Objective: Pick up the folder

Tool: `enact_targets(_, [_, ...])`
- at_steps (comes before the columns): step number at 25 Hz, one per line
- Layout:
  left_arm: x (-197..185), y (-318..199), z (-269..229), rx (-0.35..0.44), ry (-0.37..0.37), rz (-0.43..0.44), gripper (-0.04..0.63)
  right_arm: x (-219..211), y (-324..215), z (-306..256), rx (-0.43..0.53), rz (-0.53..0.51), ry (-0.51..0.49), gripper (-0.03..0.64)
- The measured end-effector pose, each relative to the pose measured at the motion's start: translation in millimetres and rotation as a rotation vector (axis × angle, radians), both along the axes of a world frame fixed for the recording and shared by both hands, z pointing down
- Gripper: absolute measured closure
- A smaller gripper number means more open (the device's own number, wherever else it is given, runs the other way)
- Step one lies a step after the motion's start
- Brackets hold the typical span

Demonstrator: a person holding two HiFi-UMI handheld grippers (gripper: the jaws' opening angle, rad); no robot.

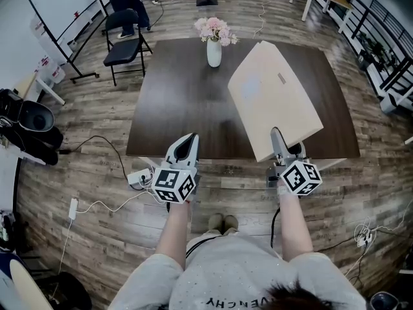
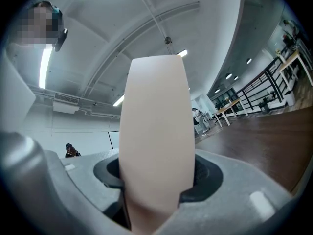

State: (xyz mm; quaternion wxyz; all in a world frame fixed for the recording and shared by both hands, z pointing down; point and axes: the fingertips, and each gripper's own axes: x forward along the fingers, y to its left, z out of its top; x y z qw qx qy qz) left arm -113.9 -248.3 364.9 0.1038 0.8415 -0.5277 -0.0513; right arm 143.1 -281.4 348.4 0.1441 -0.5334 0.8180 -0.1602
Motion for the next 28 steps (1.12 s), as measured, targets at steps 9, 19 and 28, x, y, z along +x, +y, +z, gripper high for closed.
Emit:
enact_targets(9, [-5.8, -0.4, -7.7, 0.012, 0.007, -0.008, 0.597, -1.8, 1.8, -9.0, 0.020, 0.007, 0.015, 0.344])
enact_targets(19, [-8.8, 1.1, -15.9, 0.026, 0.017, -0.007, 0.597, -5.8, 4.4, -18.9, 0.049, 0.008, 0.043, 0.344])
enact_targets(28, [-13.9, -1.0, -26.6, 0.034, 0.015, -0.022, 0.597, 3.0, 6.1, -27.9, 0.063, 0.026, 0.074, 0.344])
